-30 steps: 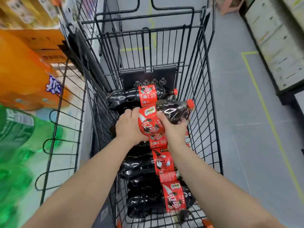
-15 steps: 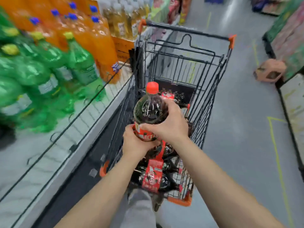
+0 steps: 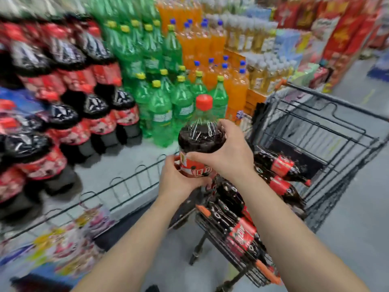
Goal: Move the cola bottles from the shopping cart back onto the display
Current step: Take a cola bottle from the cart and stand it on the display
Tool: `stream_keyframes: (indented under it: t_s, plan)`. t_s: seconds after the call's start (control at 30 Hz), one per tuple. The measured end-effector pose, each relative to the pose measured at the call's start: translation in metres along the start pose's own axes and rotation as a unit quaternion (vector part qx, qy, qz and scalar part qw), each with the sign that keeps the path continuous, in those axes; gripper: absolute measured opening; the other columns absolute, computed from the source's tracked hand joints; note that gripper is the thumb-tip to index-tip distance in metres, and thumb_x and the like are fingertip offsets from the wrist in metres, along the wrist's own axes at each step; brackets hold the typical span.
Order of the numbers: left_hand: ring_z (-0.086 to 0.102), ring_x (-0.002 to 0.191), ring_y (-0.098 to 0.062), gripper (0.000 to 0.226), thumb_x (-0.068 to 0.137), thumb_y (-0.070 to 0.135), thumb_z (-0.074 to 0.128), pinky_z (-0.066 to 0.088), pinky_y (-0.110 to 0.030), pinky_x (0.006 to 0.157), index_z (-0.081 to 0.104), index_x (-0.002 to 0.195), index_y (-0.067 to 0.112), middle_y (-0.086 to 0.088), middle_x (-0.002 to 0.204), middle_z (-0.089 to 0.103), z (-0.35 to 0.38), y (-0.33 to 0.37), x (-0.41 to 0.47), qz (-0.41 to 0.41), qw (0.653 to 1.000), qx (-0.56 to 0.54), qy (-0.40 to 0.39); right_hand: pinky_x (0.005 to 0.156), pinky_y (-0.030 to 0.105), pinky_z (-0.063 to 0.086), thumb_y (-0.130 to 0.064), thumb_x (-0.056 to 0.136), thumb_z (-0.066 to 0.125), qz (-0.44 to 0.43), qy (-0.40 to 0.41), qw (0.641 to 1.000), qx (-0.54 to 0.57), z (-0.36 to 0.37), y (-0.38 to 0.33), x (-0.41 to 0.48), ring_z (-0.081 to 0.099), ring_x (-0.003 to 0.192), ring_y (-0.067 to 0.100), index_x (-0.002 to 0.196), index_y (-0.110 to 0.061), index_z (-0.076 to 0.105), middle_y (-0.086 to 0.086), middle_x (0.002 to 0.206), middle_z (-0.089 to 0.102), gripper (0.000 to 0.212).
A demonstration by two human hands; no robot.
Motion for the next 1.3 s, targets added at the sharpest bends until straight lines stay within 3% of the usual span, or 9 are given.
stream_keyframes:
  t_s: [0.1,0.23,0.53,0.63,0.83,1.0,1.1,1.23,1.3]
  plan:
    - [0.065,0.089,-0.014,0.086,0.033,0.039,0.095,0.056,-0.04,0.08,0.041,0.1,0.029,0.01,0.095,0.061,-0.049,0.002,0.018,0.019,0.999,-0.026,0.033,0.094,0.034,0.045,-0.067,0.048,0.081,-0.048,0.002,0.999,0.015,0.021,-0.049,0.012,0.05,0.12,0.012,0.134,-0.032,0.039,-0.01,0.13,0.049,0.102]
    - [0.057,0.082,0.001,0.078,0.045,0.03,0.096,0.048,-0.022,0.068,0.042,0.101,0.026,0.018,0.089,0.055,-0.114,0.009,0.048,0.048,0.995,-0.044,0.072,0.092,0.031,0.043,-0.066,0.049,0.081,-0.098,0.008,0.995,0.03,0.052,-0.112,0.034,0.049,0.121,0.009,0.136,-0.033,0.038,-0.012,0.133,0.047,0.102]
    - [0.062,0.087,-0.002,0.076,0.042,0.019,0.097,0.052,-0.026,0.074,0.044,0.093,0.035,0.01,0.097,0.063,-0.212,-0.042,0.115,0.048,0.985,-0.067,0.154,0.097,0.026,0.04,-0.053,0.046,0.089,-0.134,-0.055,0.984,0.106,0.167,-0.18,0.072,0.047,0.123,0.007,0.137,-0.031,0.039,-0.012,0.134,0.048,0.105]
    - [0.062,0.089,-0.004,0.078,0.041,0.019,0.097,0.052,-0.021,0.07,0.046,0.1,0.027,0.009,0.099,0.062,-0.221,-0.08,0.133,0.006,0.981,-0.081,0.174,0.093,0.027,0.042,-0.052,0.046,0.088,-0.131,-0.107,0.98,0.107,0.211,-0.18,0.086,0.05,0.118,0.007,0.131,-0.036,0.042,-0.016,0.128,0.05,0.099]
    - [0.068,0.09,-0.009,0.091,0.029,0.053,0.094,0.058,-0.038,0.076,0.056,0.105,0.021,0.005,0.099,0.069,-0.215,-0.154,0.166,-0.107,0.968,-0.068,0.216,0.088,0.027,0.045,-0.058,0.039,0.086,-0.133,-0.197,0.966,0.104,0.295,-0.16,0.115,0.053,0.112,0.003,0.123,-0.039,0.046,-0.019,0.121,0.054,0.094]
    - [0.065,0.093,-0.011,0.093,0.034,0.046,0.09,0.055,-0.032,0.08,0.052,0.116,0.023,0.01,0.103,0.067,-0.213,-0.169,0.178,-0.17,0.944,-0.038,0.281,0.101,0.033,0.044,-0.06,0.038,0.083,-0.149,-0.267,0.945,0.117,0.349,-0.151,0.132,0.05,0.121,0.006,0.135,-0.032,0.042,-0.013,0.131,0.05,0.109]
    - [0.063,0.08,-0.009,0.084,0.042,0.03,0.093,0.048,-0.013,0.063,0.049,0.114,0.019,0.008,0.097,0.065,-0.214,-0.179,0.182,-0.204,0.932,-0.04,0.297,0.106,0.036,0.042,-0.058,0.038,0.084,-0.147,-0.302,0.931,0.141,0.368,-0.149,0.137,0.046,0.126,0.006,0.139,-0.03,0.039,-0.012,0.137,0.046,0.114]
    - [0.067,0.091,-0.015,0.092,0.038,0.048,0.09,0.055,-0.023,0.068,0.051,0.117,0.019,0.003,0.105,0.067,-0.213,-0.186,0.187,-0.255,0.92,-0.047,0.293,0.104,0.039,0.043,-0.061,0.037,0.082,-0.172,-0.332,0.916,0.142,0.379,-0.152,0.154,0.048,0.124,0.008,0.134,-0.032,0.04,-0.011,0.134,0.047,0.11]
    - [0.065,0.084,-0.012,0.072,0.055,0.034,0.092,0.05,-0.016,0.056,0.057,0.114,0.01,0.002,0.104,0.067,-0.206,-0.188,0.184,-0.301,0.904,-0.104,0.285,0.106,0.04,0.042,-0.06,0.038,0.083,-0.175,-0.347,0.909,0.151,0.383,-0.149,0.161,0.046,0.126,0.01,0.136,-0.028,0.037,-0.008,0.136,0.045,0.113]
Point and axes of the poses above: each hand's wrist, its own x-axis towards the middle knuckle, its own z-axis out of the palm, y = z × x, the point moved 3 cm from there along x, towards the middle knuckle
